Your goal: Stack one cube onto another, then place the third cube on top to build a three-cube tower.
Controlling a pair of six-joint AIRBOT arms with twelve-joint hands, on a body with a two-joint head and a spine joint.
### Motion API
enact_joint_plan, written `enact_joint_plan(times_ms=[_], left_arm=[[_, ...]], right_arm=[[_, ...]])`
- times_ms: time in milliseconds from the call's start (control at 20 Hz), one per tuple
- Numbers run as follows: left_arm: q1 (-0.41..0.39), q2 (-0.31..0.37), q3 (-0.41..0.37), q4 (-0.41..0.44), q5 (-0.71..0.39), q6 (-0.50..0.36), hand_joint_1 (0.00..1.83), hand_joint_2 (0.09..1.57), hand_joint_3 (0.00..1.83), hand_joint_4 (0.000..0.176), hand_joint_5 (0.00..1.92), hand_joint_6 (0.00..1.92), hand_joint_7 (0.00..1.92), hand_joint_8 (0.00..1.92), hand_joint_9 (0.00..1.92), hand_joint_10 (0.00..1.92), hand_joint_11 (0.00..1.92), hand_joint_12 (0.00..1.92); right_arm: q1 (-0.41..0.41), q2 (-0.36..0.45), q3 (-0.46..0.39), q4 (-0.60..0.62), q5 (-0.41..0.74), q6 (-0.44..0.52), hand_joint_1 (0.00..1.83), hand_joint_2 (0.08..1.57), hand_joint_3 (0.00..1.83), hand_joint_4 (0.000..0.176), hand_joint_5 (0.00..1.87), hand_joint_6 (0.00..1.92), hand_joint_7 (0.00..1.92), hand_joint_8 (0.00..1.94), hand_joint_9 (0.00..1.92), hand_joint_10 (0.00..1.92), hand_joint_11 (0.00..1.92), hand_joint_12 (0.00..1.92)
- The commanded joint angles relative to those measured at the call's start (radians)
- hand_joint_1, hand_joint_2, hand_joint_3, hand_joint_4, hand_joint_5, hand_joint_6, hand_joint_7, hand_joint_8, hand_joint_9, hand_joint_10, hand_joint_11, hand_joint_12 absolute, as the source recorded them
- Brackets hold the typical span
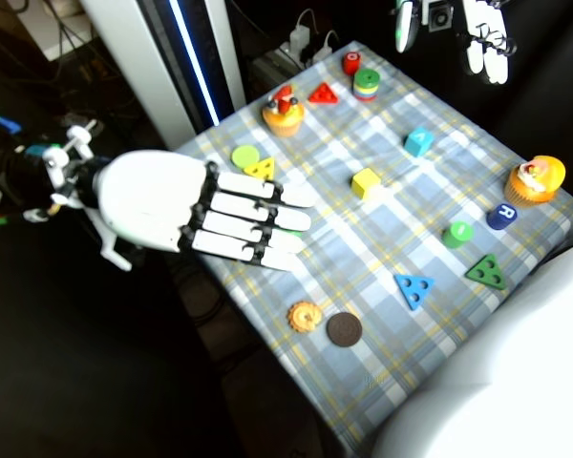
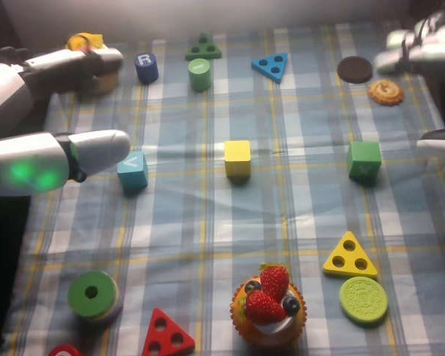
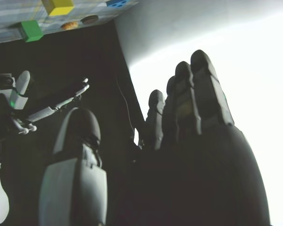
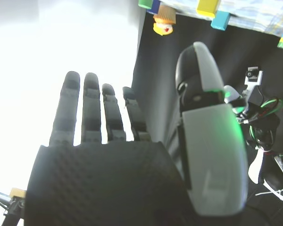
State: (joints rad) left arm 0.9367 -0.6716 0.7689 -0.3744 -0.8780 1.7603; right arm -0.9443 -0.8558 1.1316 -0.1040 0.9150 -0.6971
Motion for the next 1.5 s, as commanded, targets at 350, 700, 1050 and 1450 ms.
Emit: enact_joint_plan(times_ms=[350,700,1050,1450], left_arm=[[-0.056,-0.051,0.005,-0.127,-0.049,0.341,0.59,0.93,0.0,0.176,0.26,0.0,0.38,0.0,0.35,0.0,0.16,0.18],[-0.148,-0.181,0.11,-0.312,0.112,0.702,0.77,0.95,0.0,0.176,0.44,0.02,0.42,0.01,0.36,0.01,0.11,0.16],[-0.201,-0.264,0.212,-0.448,0.219,0.882,0.84,0.96,0.0,0.176,0.68,0.02,0.44,0.0,0.31,0.0,0.06,0.16],[-0.22,-0.306,0.261,-0.511,0.258,0.932,0.8,1.0,0.0,0.176,0.76,0.01,0.43,0.0,0.32,0.0,0.06,0.19]], right_arm=[[0.029,-0.004,0.0,0.006,0.111,0.001,0.57,1.18,0.0,0.0,0.52,0.0,0.47,0.0,0.45,0.0,0.05,0.99],[0.044,0.008,-0.014,-0.028,0.117,0.002,0.61,1.21,0.0,0.0,0.53,0.0,0.47,0.0,0.45,0.0,0.06,0.94],[0.044,0.008,-0.014,-0.03,0.116,0.002,0.62,1.22,0.0,0.0,0.54,0.0,0.48,0.0,0.46,0.0,0.07,0.97],[0.044,0.007,-0.014,-0.03,0.115,0.002,0.6,1.23,0.0,0.0,0.55,0.0,0.49,0.0,0.49,0.01,0.11,0.98]])
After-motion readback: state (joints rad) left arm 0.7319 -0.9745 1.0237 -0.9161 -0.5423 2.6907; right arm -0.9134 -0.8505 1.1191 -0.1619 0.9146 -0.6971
